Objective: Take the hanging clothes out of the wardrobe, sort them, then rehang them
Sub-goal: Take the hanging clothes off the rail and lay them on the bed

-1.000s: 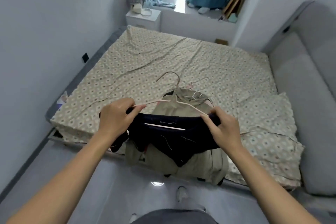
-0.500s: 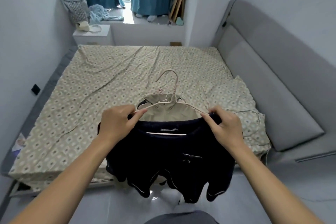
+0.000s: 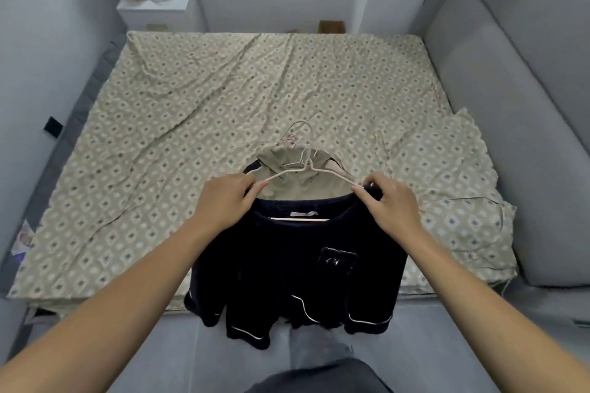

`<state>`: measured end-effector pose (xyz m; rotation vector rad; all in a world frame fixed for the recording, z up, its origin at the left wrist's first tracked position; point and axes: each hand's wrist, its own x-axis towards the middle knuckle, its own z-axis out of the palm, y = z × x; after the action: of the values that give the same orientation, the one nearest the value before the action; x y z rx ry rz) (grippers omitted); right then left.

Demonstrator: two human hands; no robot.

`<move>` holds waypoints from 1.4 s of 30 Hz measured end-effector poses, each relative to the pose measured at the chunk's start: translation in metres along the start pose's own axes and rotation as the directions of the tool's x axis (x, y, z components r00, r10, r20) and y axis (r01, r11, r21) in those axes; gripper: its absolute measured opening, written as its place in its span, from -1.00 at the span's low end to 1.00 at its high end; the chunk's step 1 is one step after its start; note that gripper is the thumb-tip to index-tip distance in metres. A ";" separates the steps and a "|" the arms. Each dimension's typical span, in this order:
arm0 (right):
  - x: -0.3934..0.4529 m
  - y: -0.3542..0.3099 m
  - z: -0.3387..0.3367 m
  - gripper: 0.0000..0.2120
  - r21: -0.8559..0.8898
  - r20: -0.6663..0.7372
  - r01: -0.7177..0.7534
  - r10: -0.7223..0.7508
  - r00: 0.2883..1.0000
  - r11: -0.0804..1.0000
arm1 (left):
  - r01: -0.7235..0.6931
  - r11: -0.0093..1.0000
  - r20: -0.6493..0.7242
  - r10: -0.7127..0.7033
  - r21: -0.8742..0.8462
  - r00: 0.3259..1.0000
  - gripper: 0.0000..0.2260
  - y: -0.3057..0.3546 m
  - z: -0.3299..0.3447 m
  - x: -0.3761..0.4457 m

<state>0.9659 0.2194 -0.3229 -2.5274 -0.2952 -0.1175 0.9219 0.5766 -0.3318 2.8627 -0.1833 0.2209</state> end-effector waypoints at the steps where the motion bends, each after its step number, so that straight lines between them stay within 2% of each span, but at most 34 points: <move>1: 0.020 0.011 0.011 -0.71 -0.013 0.039 -0.014 0.015 0.999 1.000 | 0.005 1.000 0.040 -0.006 0.020 0.999 -0.44 -0.005 0.016 0.016; 4: 0.077 0.043 0.043 -0.69 -0.055 0.147 -0.050 0.058 0.988 0.997 | 0.051 0.998 0.139 -0.056 0.035 0.989 -0.44 -0.021 0.064 0.063; 10: 0.179 0.096 0.107 -0.69 -0.120 0.284 -0.145 0.174 0.943 0.982 | 0.243 0.967 0.265 -0.253 0.070 0.930 -0.69 -0.044 0.141 0.150; 12: 0.200 0.108 0.126 -0.70 -0.147 0.329 -0.149 0.191 0.925 0.978 | 0.343 0.937 0.278 -0.347 0.065 0.896 -0.78 -0.048 0.152 0.170; 15: 0.219 0.107 0.142 -0.68 -0.213 0.382 -0.115 0.191 0.904 0.970 | 0.420 0.904 0.301 -0.424 0.084 0.854 -0.74 -0.047 0.149 0.184; 22: 0.216 0.037 0.153 -0.67 -0.164 0.470 0.157 -0.062 0.880 0.974 | 0.496 0.867 0.249 -0.492 0.050 0.834 -0.61 -0.064 0.107 0.127; 27: 0.199 -0.050 0.162 -0.53 -0.107 0.520 0.395 -0.287 0.804 0.913 | 0.594 0.803 0.103 -0.596 0.057 0.796 -0.50 -0.075 0.057 0.048; 31: 0.163 -0.148 0.177 -0.48 0.035 0.545 0.590 -0.510 0.665 0.807 | 0.718 0.695 -0.046 -0.717 0.041 0.696 -0.44 -0.076 0.003 -0.051; 36: 0.067 -0.281 0.188 -0.44 0.261 0.490 0.758 -0.759 0.429 0.597 | 0.881 0.471 -0.206 -0.867 -0.043 0.453 -0.40 -0.054 -0.067 -0.214; 38: 0.012 -0.328 0.190 -0.42 0.369 0.473 0.783 -0.826 0.306 0.502 | 0.931 0.360 -0.257 -0.906 -0.056 0.335 -0.41 -0.028 -0.091 -0.287; 42: -0.119 -0.404 0.184 -0.40 0.563 0.417 0.781 -0.909 0.014 0.270 | 0.990 0.130 -0.368 -0.924 -0.056 0.101 -0.41 0.049 -0.126 -0.414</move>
<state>0.7583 0.6266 -0.2717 -1.6440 -2.0922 0.4216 0.4924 0.6067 -0.2687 2.3292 1.8974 0.4057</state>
